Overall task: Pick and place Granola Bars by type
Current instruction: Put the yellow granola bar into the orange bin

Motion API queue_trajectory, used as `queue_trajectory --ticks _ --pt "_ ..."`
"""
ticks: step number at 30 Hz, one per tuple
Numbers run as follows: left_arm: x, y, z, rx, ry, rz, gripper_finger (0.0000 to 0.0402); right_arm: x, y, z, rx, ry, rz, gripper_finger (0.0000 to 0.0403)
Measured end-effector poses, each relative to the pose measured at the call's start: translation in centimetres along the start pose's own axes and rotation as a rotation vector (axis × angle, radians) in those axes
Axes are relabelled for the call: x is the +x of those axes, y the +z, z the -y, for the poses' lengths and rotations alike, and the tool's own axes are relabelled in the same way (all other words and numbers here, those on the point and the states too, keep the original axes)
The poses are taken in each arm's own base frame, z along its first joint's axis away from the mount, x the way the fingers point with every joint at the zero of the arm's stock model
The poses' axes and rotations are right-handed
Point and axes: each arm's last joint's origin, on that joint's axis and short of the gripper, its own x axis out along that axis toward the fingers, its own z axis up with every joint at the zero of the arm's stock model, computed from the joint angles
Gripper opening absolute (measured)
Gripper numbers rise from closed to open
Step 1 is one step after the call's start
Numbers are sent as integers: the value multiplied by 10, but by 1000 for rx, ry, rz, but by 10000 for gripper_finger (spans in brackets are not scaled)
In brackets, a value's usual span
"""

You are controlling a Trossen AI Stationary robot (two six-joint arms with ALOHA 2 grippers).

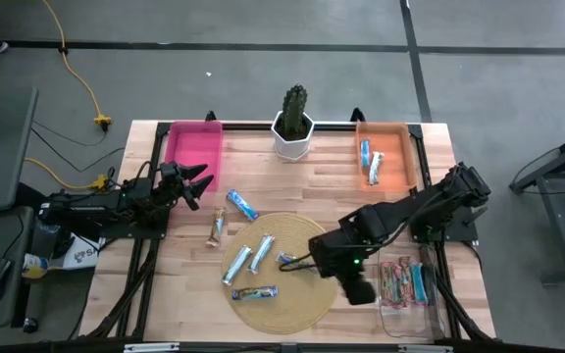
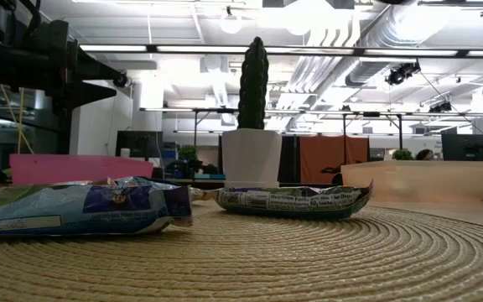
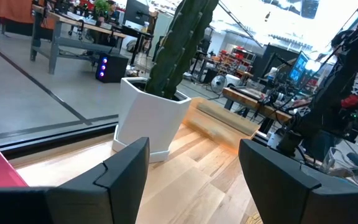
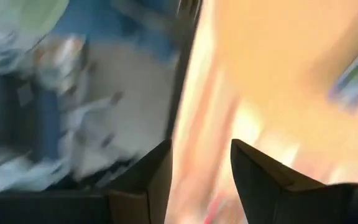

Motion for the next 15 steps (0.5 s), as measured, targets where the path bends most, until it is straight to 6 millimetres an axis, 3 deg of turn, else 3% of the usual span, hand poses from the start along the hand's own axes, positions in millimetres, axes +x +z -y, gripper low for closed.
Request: queue_trajectory --ticks 7,15 --pt "0 0 0 0 0 0 245 -2 26 -5 -210 -310 346 146" --pt "0 0 0 0 0 0 245 -11 40 -4 -208 -599 590 146"
